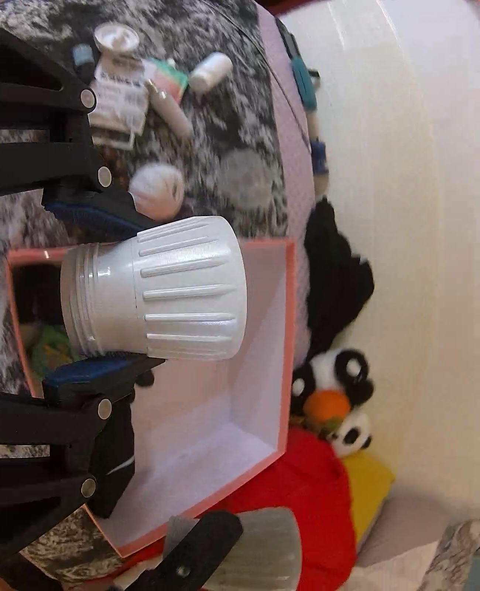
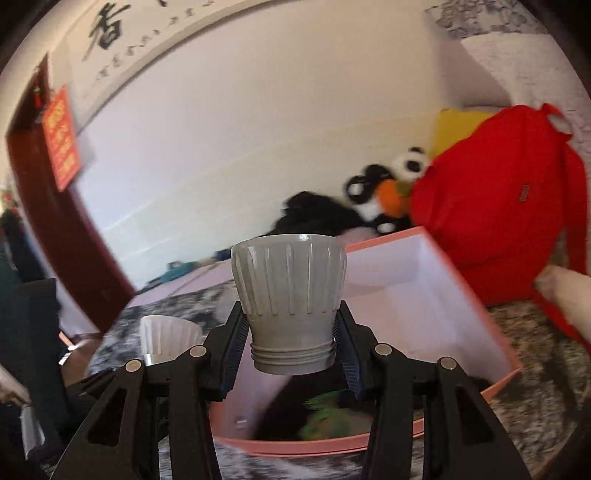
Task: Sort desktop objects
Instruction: 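Carry both lamp holders into the pink box and release them, then grasp the white round cap with the left tool while the right tool grasps the twine ball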
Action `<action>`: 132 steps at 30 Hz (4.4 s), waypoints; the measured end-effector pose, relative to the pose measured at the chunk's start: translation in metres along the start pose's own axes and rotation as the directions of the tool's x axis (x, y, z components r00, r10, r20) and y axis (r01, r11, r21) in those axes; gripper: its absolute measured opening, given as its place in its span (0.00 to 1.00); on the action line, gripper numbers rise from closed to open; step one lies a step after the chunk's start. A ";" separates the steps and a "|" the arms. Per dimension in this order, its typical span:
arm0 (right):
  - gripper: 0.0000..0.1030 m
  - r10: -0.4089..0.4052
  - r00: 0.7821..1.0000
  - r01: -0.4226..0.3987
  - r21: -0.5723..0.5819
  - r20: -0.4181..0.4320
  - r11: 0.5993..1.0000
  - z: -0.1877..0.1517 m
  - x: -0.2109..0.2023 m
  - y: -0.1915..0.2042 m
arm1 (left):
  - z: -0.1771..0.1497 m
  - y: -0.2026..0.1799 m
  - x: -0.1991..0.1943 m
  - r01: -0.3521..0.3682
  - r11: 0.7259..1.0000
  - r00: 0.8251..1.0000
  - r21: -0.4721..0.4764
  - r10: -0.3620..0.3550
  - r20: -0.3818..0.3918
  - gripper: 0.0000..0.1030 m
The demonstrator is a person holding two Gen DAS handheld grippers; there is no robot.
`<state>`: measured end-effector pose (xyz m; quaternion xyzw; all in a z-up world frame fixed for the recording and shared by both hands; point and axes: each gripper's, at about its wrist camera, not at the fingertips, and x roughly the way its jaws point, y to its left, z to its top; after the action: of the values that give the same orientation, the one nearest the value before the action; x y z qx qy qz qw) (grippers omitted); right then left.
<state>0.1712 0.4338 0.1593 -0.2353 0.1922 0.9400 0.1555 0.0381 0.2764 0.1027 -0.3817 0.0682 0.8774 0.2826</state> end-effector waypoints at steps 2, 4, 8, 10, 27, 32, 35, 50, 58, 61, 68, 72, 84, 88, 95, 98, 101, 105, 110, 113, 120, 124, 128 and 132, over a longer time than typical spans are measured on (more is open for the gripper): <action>0.47 -0.034 0.999 0.034 -0.009 -0.013 0.999 0.000 0.006 -0.011 | 0.000 -0.012 0.013 0.004 1.000 1.000 0.018 -0.004 -0.019 0.49; 0.47 -0.063 0.997 0.062 -0.017 -0.035 0.998 -0.001 0.015 -0.017 | -0.001 -0.024 0.026 0.009 0.999 0.999 0.036 -0.008 -0.039 0.49; 0.47 -0.094 0.993 0.091 -0.039 -0.075 0.995 -0.006 0.031 -0.025 | -0.001 -0.033 0.051 0.001 0.999 0.997 0.043 0.003 -0.083 0.49; 0.47 -0.103 0.990 0.099 -0.046 -0.092 0.994 -0.008 0.038 -0.028 | -0.001 -0.034 0.059 -0.017 0.999 0.995 0.047 0.022 -0.096 0.49; 0.86 -0.206 0.972 0.200 -0.061 -0.114 0.978 -0.016 0.070 -0.043 | -0.002 -0.040 0.079 -0.139 0.986 0.980 0.091 0.150 -0.133 0.89; 0.86 -0.193 0.975 0.186 -0.067 -0.114 0.980 -0.015 0.067 -0.036 | -0.003 -0.034 0.076 -0.139 0.987 0.978 0.075 0.149 -0.145 0.90; 0.86 -0.188 0.975 0.182 -0.062 -0.114 0.981 -0.014 0.067 -0.034 | -0.003 -0.030 0.075 -0.136 0.989 0.978 0.067 0.144 -0.153 0.90; 0.87 -0.066 0.998 0.066 -0.065 -0.010 0.996 -0.010 0.046 0.034 | 0.000 0.060 0.017 -0.213 0.976 0.975 -0.048 0.209 -0.079 0.91; 0.88 0.062 0.998 -0.061 -0.149 -0.002 0.987 -0.030 0.048 0.111 | -0.023 0.191 -0.014 -0.332 0.921 0.943 -0.204 0.318 -0.098 0.91; 0.88 0.106 0.994 -0.110 -0.165 -0.032 0.980 -0.044 0.057 0.140 | -0.043 0.245 -0.013 -0.379 0.889 0.925 -0.257 0.356 -0.133 0.91; 0.89 0.164 0.979 -0.184 -0.179 -0.117 0.967 -0.076 0.092 0.198 | -0.082 0.321 0.014 -0.331 0.871 0.942 -0.362 0.285 -0.177 0.91; 0.89 0.134 0.976 -0.167 -0.200 -0.169 0.966 -0.094 0.121 0.214 | -0.090 0.341 0.042 -0.278 0.864 0.957 -0.419 0.213 -0.196 0.91; 0.89 0.074 0.958 -0.118 -0.148 -0.277 0.982 -0.089 0.210 0.208 | -0.081 0.340 0.113 -0.231 0.885 0.957 -0.404 0.132 -0.258 0.85; 0.89 0.057 0.950 -0.108 -0.150 -0.308 0.983 -0.091 0.230 0.209 | -0.082 0.342 0.123 -0.247 0.885 0.952 -0.394 0.145 -0.271 0.80; 0.89 0.016 0.940 -0.079 -0.170 -0.341 0.982 -0.098 0.257 0.211 | -0.080 0.346 0.119 -0.230 0.880 0.964 -0.415 0.147 -0.223 0.63; 0.89 -0.049 0.938 -0.020 -0.196 -0.343 0.980 -0.103 0.269 0.210 | -0.078 0.349 0.111 -0.219 0.875 0.968 -0.432 0.140 -0.208 0.63; 0.88 -0.127 0.923 0.032 -0.257 -0.363 0.966 -0.113 0.286 0.212 | -0.074 0.351 0.101 -0.221 0.875 0.969 -0.430 0.149 -0.195 0.63; 0.89 -0.203 0.912 0.089 -0.312 -0.356 0.946 -0.128 0.303 0.213 | -0.073 0.355 0.093 -0.227 0.870 0.968 -0.437 0.154 -0.195 0.63; 0.92 -0.310 0.901 0.157 -0.439 -0.302 0.884 -0.145 0.315 0.219 | -0.073 0.356 0.095 -0.226 0.872 0.967 -0.435 0.147 -0.207 0.63; 0.93 -0.409 0.881 0.220 -0.558 -0.239 0.800 -0.162 0.328 0.222 | -0.073 0.354 0.096 -0.227 0.874 0.966 -0.429 0.146 -0.213 0.63; 0.64 -0.388 0.893 0.205 -0.562 -0.228 0.801 -0.150 0.321 0.217 | -0.069 0.351 0.091 -0.237 0.879 0.965 -0.415 0.164 -0.204 0.63; 0.64 -0.312 0.912 0.131 -0.531 -0.267 0.837 -0.143 0.310 0.224 | -0.068 0.350 0.085 -0.246 0.881 0.964 -0.405 0.177 -0.199 0.63; 0.64 -0.227 0.937 0.065 -0.507 -0.265 0.860 -0.136 0.286 0.242 | -0.066 0.347 0.074 -0.255 0.881 0.963 -0.399 0.193 -0.189 0.63; 0.64 -0.131 0.948 -0.017 -0.454 -0.291 0.891 -0.129 0.261 0.253 | -0.062 0.343 0.056 -0.259 0.881 0.964 -0.396 0.208 -0.167 0.63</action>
<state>-0.0957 0.2082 -0.0045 -0.4170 -0.0160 0.9041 0.0920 -0.1414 -0.0043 -0.0125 -0.4739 -0.0571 0.8748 0.0829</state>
